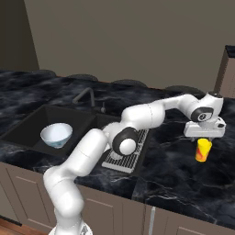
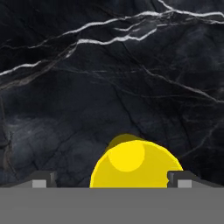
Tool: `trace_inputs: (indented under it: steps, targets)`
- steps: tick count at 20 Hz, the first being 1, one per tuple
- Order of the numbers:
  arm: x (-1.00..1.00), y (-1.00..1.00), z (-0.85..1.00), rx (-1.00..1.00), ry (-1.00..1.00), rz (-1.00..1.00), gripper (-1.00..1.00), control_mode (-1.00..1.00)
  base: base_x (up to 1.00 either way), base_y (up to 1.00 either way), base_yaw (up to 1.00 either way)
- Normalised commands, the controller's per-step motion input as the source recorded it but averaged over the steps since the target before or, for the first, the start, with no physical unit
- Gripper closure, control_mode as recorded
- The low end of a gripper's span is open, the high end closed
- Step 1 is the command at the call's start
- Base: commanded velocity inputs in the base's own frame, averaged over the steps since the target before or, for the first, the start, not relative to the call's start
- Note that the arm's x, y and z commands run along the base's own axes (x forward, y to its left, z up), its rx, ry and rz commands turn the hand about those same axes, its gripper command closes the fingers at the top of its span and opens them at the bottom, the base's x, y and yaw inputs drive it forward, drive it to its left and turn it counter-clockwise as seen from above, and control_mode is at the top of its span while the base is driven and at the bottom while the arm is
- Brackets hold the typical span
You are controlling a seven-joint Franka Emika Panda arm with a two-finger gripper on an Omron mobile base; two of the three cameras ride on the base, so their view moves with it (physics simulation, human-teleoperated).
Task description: Place the bowl in the left basin and the cup in the right basin of the sink.
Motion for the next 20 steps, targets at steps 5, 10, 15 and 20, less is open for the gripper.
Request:
trace_inputs:
  steps: [5,10,15,20]
  targets:
    - [-0.1,0.07,0.0,0.0,-0.02,-0.12,-1.0,-1.0,0.0,0.0,0.0]
    - [-0.01,0.16,-0.11,0.0,-0.01,-0.09,-1.0,-1.0,0.0,0.0,0.0]
    - [0.11,0.16,-0.21,0.0,-0.02,-0.04,-1.0,-1.0,0.0,0.0,0.0]
    - [0.14,0.05,-0.27,0.0,0.0,-0.01,-1.0,-1.0,0.0,0.0,0.0]
